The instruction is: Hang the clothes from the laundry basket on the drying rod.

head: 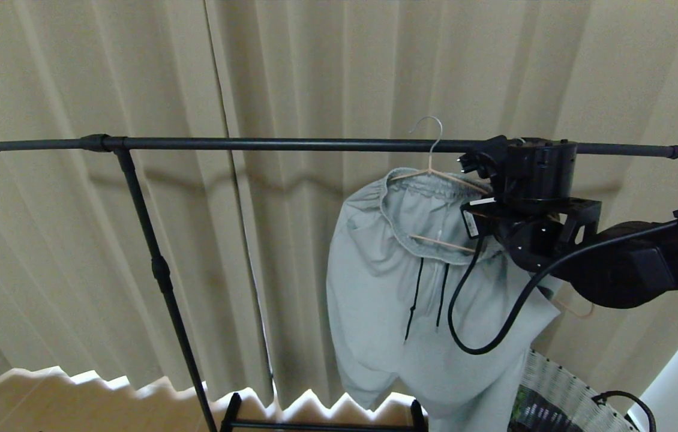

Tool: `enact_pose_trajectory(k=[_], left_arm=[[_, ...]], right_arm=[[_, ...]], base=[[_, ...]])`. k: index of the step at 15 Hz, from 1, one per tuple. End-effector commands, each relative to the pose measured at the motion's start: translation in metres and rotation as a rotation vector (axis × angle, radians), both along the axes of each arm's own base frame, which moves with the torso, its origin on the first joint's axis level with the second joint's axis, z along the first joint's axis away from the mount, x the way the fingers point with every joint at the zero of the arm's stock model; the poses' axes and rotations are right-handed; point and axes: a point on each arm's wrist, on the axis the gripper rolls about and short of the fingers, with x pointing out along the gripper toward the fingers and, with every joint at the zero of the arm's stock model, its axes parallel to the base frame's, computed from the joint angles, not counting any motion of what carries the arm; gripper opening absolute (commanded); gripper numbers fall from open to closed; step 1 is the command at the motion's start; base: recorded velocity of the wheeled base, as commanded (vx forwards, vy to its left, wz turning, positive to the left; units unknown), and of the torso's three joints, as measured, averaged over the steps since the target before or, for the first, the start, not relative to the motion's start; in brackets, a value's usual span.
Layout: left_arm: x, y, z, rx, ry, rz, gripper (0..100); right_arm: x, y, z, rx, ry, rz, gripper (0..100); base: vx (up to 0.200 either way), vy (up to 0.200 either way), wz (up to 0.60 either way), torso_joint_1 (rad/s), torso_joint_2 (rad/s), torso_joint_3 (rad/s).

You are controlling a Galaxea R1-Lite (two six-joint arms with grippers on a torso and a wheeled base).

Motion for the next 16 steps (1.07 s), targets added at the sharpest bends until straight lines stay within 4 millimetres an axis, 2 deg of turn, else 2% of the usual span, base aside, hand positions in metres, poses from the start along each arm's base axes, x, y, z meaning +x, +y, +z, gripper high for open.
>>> enact_pose_trajectory(k=[1,6,10,15,16], left_arm=[[0.0,0.0,0.0,0.001,0.002,-0.001,100],[0.0,0.0,0.0,0.001,0.002,0.0,100],[0.0,0.0,0.0,0.0,0.001,0.0,100],[0.0,0.0,0.0,0.001,0.002,0.0,100],[0.0,0.0,0.0,0.0,0.001,-0.001,100]], right_arm=[[0.009,0.004,-0.014,-0.019,0.026,-0.016,0],[0.008,0.008,-0.016,-0.023,0.034,-0.007,0],[0.005,0.021,-0.019,-0.026,0.038,0.03,0],[0.008,0.024,-0.021,-0.026,0.04,0.033,0],[0.008,0.023,-0.021,-0.026,0.038,0.033,100]], base=[[0.0,0.0,0.0,0.0,0.0,0.0],[0.0,0.0,0.0,0.0,0.0,0.0],[0.0,0.0,0.0,0.0,0.0,0.0],[0.0,0.0,0.0,0.0,0.0,0.0],[0.0,0.0,0.0,0.0,0.0,0.0]])
